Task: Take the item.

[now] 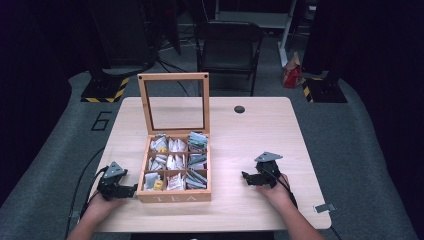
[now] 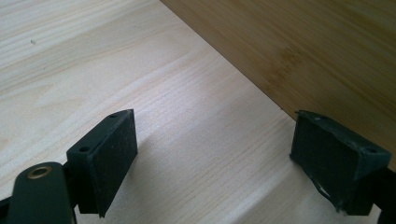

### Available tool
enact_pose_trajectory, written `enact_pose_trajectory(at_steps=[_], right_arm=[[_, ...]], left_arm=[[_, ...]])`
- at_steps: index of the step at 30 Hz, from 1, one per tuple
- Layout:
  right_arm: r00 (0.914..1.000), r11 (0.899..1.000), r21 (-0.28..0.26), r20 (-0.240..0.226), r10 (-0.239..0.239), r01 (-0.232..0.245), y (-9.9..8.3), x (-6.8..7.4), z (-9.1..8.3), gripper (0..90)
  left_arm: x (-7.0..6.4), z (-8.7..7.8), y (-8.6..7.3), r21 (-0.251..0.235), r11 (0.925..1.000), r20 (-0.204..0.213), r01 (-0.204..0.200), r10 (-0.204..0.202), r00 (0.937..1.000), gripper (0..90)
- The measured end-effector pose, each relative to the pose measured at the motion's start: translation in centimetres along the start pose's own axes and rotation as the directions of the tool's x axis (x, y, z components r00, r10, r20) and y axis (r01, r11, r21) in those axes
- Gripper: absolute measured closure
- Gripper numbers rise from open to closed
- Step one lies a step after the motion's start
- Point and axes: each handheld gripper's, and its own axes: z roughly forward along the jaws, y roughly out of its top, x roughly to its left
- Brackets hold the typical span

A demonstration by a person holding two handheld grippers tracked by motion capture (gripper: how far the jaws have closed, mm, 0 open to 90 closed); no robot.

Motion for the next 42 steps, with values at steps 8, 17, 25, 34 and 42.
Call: enact_pose_trajectory(at_steps=[8, 17, 25, 34, 42], right_arm=[[0.9999, 1.000, 0.006, 0.009, 0.005, -0.005, -0.01, 0.04, 0.02, 14.3], [0.9999, 1.000, 0.006, 0.009, 0.005, -0.005, -0.01, 0.04, 0.01, 14.3], [1.0000, 1.000, 0.005, 0.008, 0.006, -0.006, -0.01, 0.05, 0.00, 14.7], [0.9999, 1.000, -0.001, 0.010, 0.011, -0.011, -0.02, 0.07, -0.07, 18.1], [0.9999, 1.000, 0.021, -0.013, 0.008, -0.008, 0.33, -0.16, -0.42, 25.8]], left_arm=[[-0.01, 0.03, -0.01, -0.004, 1.0000, -0.003, 0.000, 0.000, 1.0000, 14.0], [0.01, 0.02, 0.00, -0.003, 1.0000, -0.002, -0.002, 0.002, 1.0000, 14.0], [0.00, 0.04, -0.01, -0.005, 1.0000, -0.002, 0.000, 0.000, 1.0000, 14.0], [0.02, 0.00, 0.01, 0.000, 1.0000, 0.001, -0.001, 0.001, 1.0000, 14.0], [0.05, -0.02, 0.03, 0.004, 1.0000, 0.004, -0.003, 0.003, 1.0000, 14.0]])
